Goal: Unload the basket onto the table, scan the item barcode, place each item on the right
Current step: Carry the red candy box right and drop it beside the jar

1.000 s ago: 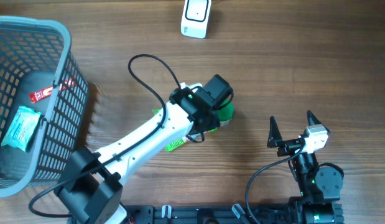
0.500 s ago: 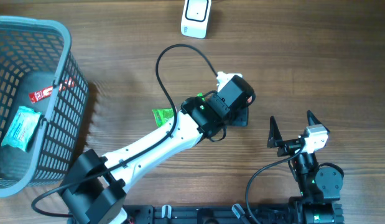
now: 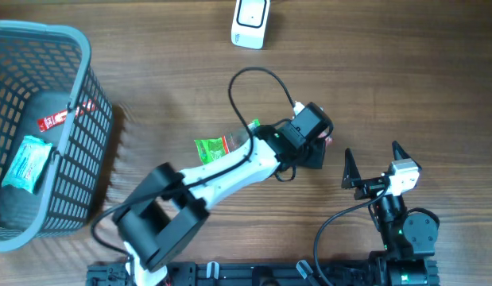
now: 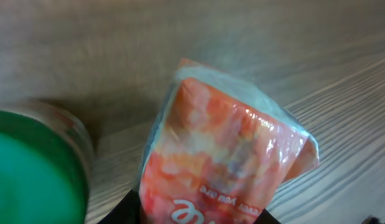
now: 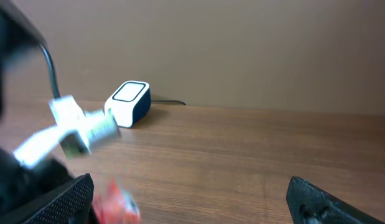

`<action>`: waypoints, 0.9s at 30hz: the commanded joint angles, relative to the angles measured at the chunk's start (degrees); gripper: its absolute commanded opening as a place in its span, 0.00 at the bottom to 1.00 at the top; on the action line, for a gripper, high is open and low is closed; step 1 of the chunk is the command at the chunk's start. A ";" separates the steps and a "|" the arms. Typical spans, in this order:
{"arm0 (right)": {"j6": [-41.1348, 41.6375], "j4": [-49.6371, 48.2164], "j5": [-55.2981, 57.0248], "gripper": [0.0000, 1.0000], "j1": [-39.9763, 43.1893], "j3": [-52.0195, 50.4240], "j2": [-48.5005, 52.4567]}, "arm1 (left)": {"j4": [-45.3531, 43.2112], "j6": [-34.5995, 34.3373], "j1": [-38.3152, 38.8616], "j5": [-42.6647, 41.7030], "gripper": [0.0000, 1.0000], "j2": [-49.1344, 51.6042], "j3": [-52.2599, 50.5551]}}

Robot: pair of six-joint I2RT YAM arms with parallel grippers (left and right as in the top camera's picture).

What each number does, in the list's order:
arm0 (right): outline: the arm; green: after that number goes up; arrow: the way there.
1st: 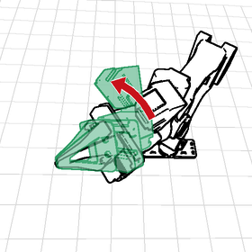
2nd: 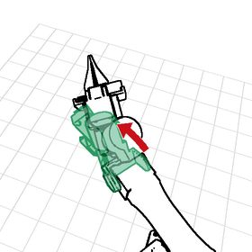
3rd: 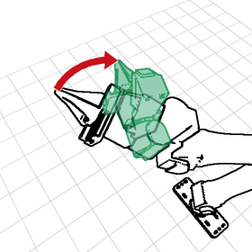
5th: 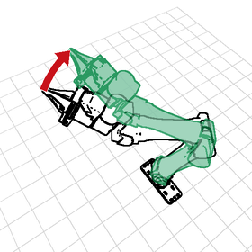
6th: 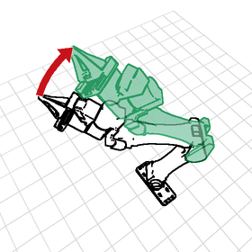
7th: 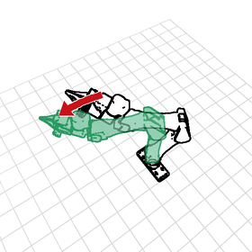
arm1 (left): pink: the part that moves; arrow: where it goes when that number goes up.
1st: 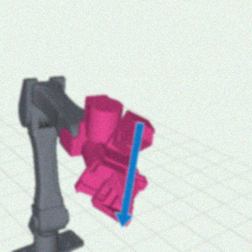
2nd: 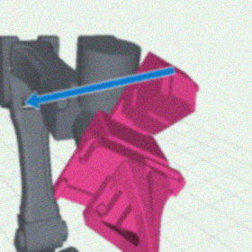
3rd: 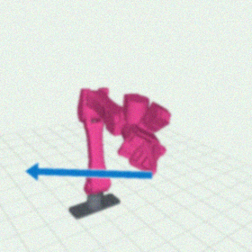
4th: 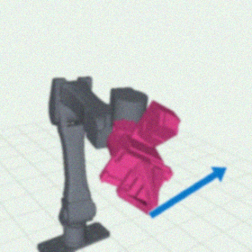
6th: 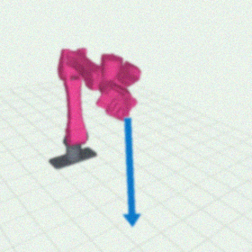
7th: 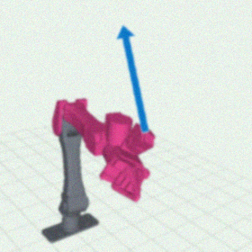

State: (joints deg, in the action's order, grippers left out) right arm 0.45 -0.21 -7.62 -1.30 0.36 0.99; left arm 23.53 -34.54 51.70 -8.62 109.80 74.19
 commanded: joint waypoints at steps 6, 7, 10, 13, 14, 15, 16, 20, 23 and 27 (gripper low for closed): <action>1.03 -0.22 0.52 1.00 0.04 -0.07 -0.28 | -2.19 0.72 0.42 -8.24 0.64 0.04 0.79; 1.05 -0.22 0.52 1.00 0.04 -0.07 -0.28 | -2.10 0.72 0.44 -9.07 0.66 -0.04 1.36; 1.03 -0.22 0.52 1.00 0.04 -0.07 -0.28 | -1.86 0.70 0.44 -10.45 0.68 -0.90 3.15; 1.05 -0.22 0.52 1.00 0.04 -0.07 -0.28 | -1.40 0.98 0.31 -10.40 0.69 -1.97 4.68; 1.05 -0.22 0.52 1.00 0.04 -0.07 -0.28 | -1.33 1.16 0.07 -10.27 0.70 -2.60 5.40; 1.05 -0.22 0.52 1.00 0.04 -0.07 -0.28 | -1.11 1.18 -0.26 -9.92 0.71 -3.21 5.99; 1.05 -0.22 0.52 1.00 0.04 -0.07 -0.28 | -0.72 1.22 -0.68 -9.42 0.72 -3.91 6.67; 1.05 -0.22 0.52 1.00 0.04 -0.07 -0.28 | 2.12 3.50 -3.04 -5.22 0.73 -6.56 10.03; 1.03 -0.22 0.52 1.00 0.04 -0.07 -0.28 | 7.34 5.44 -5.97 1.22 0.74 -8.46 14.36; 1.05 -0.22 0.52 1.00 0.04 -0.07 -0.28 | 16.92 5.70 -10.23 10.56 0.73 -11.45 19.91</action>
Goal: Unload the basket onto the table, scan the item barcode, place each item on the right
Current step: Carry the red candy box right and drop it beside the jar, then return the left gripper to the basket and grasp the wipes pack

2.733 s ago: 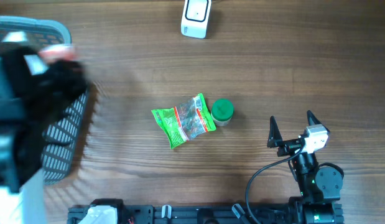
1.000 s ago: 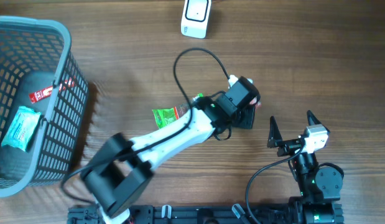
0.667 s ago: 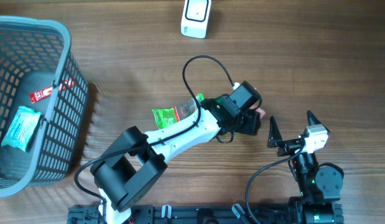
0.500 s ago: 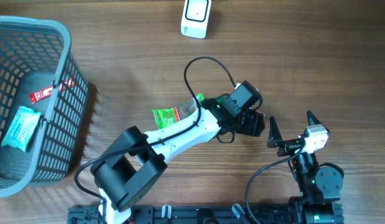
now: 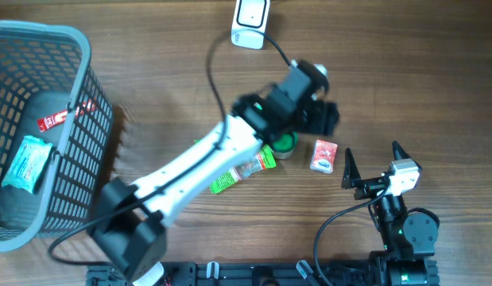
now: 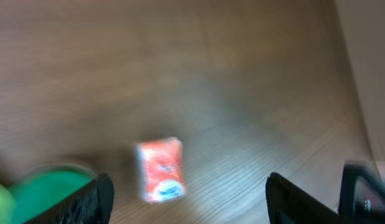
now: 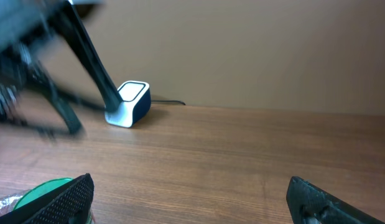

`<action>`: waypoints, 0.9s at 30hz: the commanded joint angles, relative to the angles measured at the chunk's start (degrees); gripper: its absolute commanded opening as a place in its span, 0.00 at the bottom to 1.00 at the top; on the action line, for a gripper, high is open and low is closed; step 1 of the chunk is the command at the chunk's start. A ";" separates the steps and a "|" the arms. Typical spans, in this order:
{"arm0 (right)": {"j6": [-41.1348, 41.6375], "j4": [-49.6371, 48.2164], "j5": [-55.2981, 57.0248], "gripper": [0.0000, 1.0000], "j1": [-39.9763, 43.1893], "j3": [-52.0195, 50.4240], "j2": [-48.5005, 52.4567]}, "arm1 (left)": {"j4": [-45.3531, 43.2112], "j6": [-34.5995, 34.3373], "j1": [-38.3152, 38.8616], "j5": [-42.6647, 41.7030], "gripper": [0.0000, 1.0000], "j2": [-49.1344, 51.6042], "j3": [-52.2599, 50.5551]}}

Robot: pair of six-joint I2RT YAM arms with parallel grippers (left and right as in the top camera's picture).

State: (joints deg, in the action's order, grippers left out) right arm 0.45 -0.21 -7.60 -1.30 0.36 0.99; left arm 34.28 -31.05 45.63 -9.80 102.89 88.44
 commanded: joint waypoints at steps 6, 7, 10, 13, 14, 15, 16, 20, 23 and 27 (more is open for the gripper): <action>1.05 -0.22 0.50 1.00 0.04 -0.07 -0.28 | 20.85 -4.63 -9.70 35.32 0.76 -13.94 9.09; 1.05 -0.22 0.50 1.00 0.04 -0.07 -0.28 | 22.93 -5.90 -10.82 38.27 0.77 -16.15 9.09; 1.05 -0.22 0.50 1.00 0.04 -0.07 -0.28 | 27.04 -6.95 -15.72 41.22 0.79 -22.88 9.09; 1.05 -0.22 0.50 1.00 0.04 -0.07 -0.28 | 28.65 -6.97 -21.99 41.16 0.83 -28.44 9.09; 1.05 -0.22 0.50 1.00 0.04 -0.07 -0.28 | 29.27 -7.04 -25.46 40.94 0.85 -30.60 9.09; 1.05 -0.22 0.50 1.00 0.04 -0.07 -0.28 | 29.90 -7.65 -28.41 40.94 0.87 -32.11 9.09; 1.05 -0.22 0.50 1.00 0.04 -0.07 -0.28 | 30.56 -8.59 -30.80 40.94 0.88 -33.07 9.09; 1.05 -0.22 0.50 1.00 0.04 -0.07 -0.28 | 35.45 -14.58 -46.07 39.06 0.92 -35.28 9.07; 1.05 -0.22 0.50 1.00 0.04 -0.07 -0.28 | 35.67 -14.84 -56.39 32.17 0.94 -33.55 7.30; 1.05 -0.22 0.50 1.00 0.04 -0.07 -0.28 | 34.10 -14.84 -66.55 22.88 0.93 -28.94 2.12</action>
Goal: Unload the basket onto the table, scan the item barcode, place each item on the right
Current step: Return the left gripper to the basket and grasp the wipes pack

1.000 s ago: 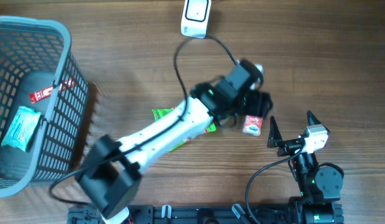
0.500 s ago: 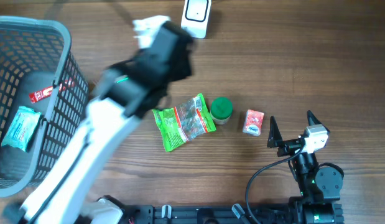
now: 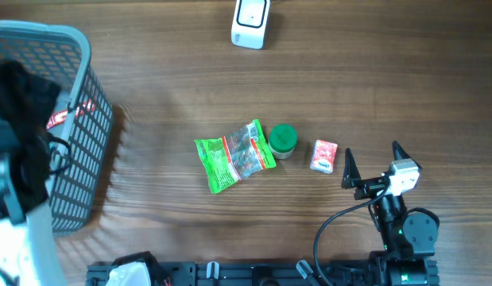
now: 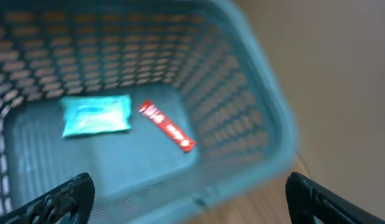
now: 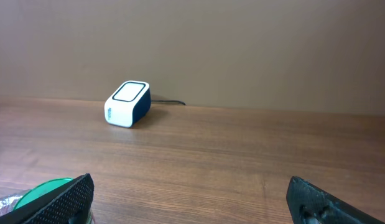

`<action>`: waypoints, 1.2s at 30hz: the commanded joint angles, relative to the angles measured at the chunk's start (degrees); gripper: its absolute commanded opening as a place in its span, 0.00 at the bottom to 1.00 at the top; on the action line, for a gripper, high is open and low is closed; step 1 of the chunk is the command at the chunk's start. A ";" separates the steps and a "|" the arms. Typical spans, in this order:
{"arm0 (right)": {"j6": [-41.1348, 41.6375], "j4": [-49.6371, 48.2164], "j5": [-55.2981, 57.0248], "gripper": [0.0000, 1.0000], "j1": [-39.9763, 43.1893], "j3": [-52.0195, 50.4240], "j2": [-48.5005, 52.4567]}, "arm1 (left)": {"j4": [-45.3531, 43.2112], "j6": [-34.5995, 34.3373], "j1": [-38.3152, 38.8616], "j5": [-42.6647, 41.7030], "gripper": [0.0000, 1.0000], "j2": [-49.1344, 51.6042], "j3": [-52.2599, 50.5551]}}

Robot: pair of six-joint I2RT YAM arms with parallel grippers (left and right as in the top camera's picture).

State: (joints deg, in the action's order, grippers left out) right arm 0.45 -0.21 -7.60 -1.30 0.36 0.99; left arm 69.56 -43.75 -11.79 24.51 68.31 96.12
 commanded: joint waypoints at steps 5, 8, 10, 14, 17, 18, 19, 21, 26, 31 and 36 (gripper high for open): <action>1.05 -0.22 0.50 1.00 0.04 -0.07 -0.28 | -5.27 -2.12 -17.53 -16.39 0.93 14.84 -11.85; 1.05 -0.22 0.50 1.00 0.04 -0.07 -0.28 | -6.75 -1.92 -20.33 -16.33 0.94 21.53 -12.13; 1.05 -0.22 0.50 1.00 0.04 -0.07 -0.28 | -7.52 -2.58 -21.33 -16.37 0.95 24.26 -12.13; 1.05 -0.20 0.50 1.00 0.04 -0.07 -0.28 | -7.72 -8.39 -24.00 -16.33 0.98 29.73 -12.33; 1.05 -0.22 0.50 1.00 0.04 -0.07 -0.28 | -9.57 -9.18 -25.64 -15.45 0.98 33.24 -13.40; 1.05 -0.22 0.50 1.00 0.04 -0.07 -0.28 | -10.32 -9.18 -25.97 -14.40 1.00 34.42 -13.94; 1.05 -0.22 0.50 1.00 0.04 -0.07 -0.28 | -11.10 -9.18 -26.16 -13.44 1.00 35.65 -14.40; 1.03 -0.22 0.50 1.00 0.04 -0.07 -0.28 | -12.55 -8.72 -26.25 -12.61 1.00 38.32 -14.58; 1.03 -0.22 0.50 1.00 0.04 -0.07 -0.28 | -17.51 -5.75 -26.29 -12.15 1.00 43.12 -14.58; 1.05 -0.22 0.50 1.00 0.04 -0.07 -0.28 | -19.30 -6.01 -26.53 -9.73 1.00 44.50 -14.58; 1.05 -0.22 0.50 1.00 0.04 -0.07 -0.28 | -20.50 -6.14 -27.12 -7.91 0.94 44.63 -14.60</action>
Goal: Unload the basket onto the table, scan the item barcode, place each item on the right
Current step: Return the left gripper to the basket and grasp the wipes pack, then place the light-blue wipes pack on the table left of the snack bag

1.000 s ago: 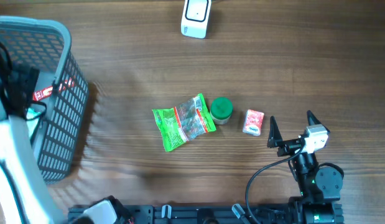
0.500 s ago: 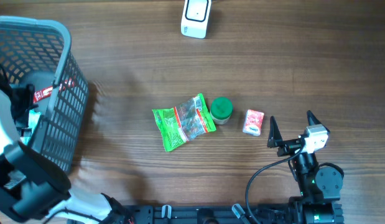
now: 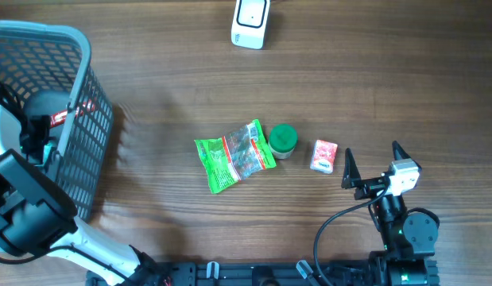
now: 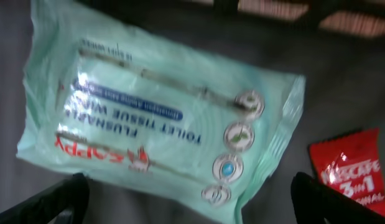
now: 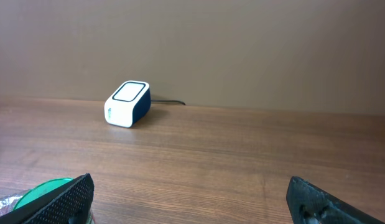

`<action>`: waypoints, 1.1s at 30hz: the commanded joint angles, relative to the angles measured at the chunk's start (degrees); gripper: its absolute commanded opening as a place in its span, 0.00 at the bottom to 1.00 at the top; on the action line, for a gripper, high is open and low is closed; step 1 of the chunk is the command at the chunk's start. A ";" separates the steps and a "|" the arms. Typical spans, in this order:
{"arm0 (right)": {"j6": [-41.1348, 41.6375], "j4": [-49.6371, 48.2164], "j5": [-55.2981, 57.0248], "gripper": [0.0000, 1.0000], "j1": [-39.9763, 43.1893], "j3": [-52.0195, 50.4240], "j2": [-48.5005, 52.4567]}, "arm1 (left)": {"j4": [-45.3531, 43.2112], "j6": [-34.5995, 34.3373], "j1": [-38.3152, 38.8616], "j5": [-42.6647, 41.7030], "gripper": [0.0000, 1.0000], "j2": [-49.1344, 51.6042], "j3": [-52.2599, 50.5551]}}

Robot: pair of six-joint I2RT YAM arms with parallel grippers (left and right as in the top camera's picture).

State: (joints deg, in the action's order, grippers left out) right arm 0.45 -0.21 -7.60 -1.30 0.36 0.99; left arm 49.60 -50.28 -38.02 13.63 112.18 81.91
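Observation:
My left gripper is open, low inside the blue-grey basket at the table's left. Right under it lies a mint-green toilet tissue wipes pack, between and beyond the spread fingers, with a red sachet to its right. The white barcode scanner stands at the far edge of the table, its cable behind it. In the overhead view the left arm hides the pack. My right gripper hangs open at the near right, holding nothing.
On the table's middle lie a green snack packet, a green-lidded jar and a small red packet in a row, the red one just left of my right gripper. The basket's grid wall stands between them and the left gripper.
My left gripper was above the basket, seeing the tissue pack and the red sachet small on its floor. Now it is down close over the pack, still open. The right arm has not moved.
My left gripper was at the small red packet beside the green-lidded jar. Then the packet lay on the table and the gripper was open above it, nearer the scanner. Later it was over the basket at the left, and now low inside it.

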 commanded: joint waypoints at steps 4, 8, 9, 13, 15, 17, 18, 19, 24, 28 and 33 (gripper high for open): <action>1.05 -0.22 0.50 1.00 0.04 -0.07 -0.28 | -0.63 0.39 -0.90 2.95 0.96 2.05 -0.37; 1.05 -0.22 0.50 1.00 0.04 -0.07 -0.28 | -0.81 0.57 -0.90 2.95 0.97 4.55 -0.39; 1.05 -0.22 0.50 1.00 0.04 -0.07 -0.28 | -0.90 0.57 -0.90 2.97 0.98 5.03 -0.39; 1.05 -0.22 0.50 1.00 0.04 -0.07 -0.28 | 0.00 0.59 -0.90 2.95 0.29 7.13 -0.37; 1.05 -0.22 0.50 1.00 0.04 -0.07 -0.28 | 1.05 0.57 -0.90 2.93 0.04 7.08 -0.37; 1.05 -0.22 0.50 1.00 0.04 -0.07 -0.28 | 2.14 0.57 -0.90 2.64 0.04 6.49 -0.35; 1.05 -0.22 0.50 1.00 0.04 -0.07 -0.28 | 2.71 0.57 -0.90 2.29 0.04 5.99 -0.31; 1.05 -0.22 0.50 1.00 0.04 -0.07 -0.28 | 3.43 0.57 -0.90 2.25 0.04 5.38 -0.13; 1.05 -0.22 0.50 1.00 0.04 -0.07 -0.28 | 8.09 0.57 -0.90 2.32 0.04 -0.68 2.40; 1.05 -0.22 0.50 1.00 0.04 -0.07 -0.28 | 10.75 0.57 -0.87 2.29 0.04 -9.09 5.46; 1.03 -0.22 0.50 1.00 0.04 -0.07 -0.28 | 11.30 0.52 -0.87 0.31 0.04 -24.35 8.59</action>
State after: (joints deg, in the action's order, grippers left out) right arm 0.45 -0.21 -7.60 -1.30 0.36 0.99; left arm 60.73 -50.06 -38.44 14.98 100.18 86.72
